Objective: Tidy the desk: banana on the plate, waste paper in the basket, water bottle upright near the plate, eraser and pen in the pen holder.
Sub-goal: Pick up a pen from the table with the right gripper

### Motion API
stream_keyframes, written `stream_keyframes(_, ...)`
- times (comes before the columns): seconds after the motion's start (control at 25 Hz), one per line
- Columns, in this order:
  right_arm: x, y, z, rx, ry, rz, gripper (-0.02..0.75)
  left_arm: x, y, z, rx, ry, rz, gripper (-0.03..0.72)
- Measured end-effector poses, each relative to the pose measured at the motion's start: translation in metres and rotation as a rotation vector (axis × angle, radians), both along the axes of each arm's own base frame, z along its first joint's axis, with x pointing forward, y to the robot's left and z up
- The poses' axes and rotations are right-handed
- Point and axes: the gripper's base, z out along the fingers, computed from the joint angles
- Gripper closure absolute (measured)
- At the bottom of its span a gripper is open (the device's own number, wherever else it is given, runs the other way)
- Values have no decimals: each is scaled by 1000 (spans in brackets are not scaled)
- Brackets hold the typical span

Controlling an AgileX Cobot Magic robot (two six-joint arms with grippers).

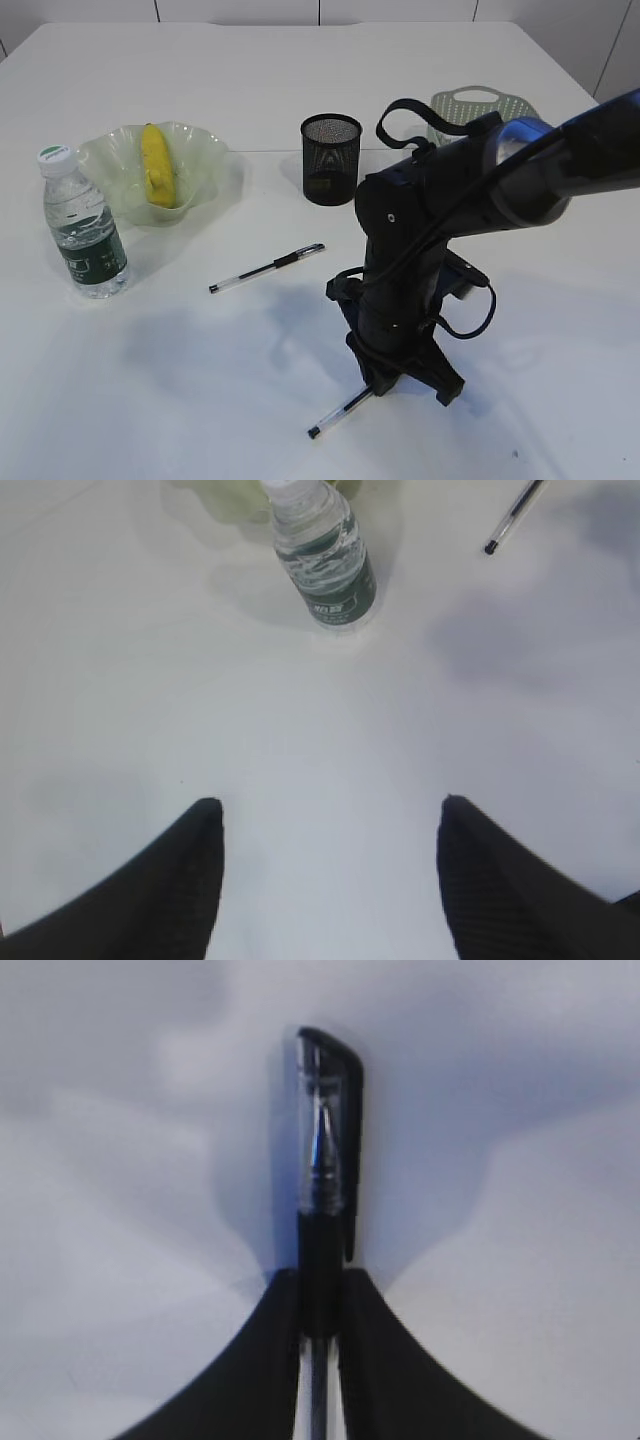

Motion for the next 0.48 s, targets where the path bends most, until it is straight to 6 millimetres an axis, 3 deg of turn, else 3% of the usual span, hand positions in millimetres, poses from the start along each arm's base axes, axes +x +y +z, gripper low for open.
stream_keyframes(0.24, 1, -1, 0, -17, -16, 22, 678, 0, 0, 0, 0, 1, 0, 214)
stream_keyframes(0.48, 17, -2, 5, -94, -109, 145, 678, 0, 0, 0, 0, 1, 0, 214)
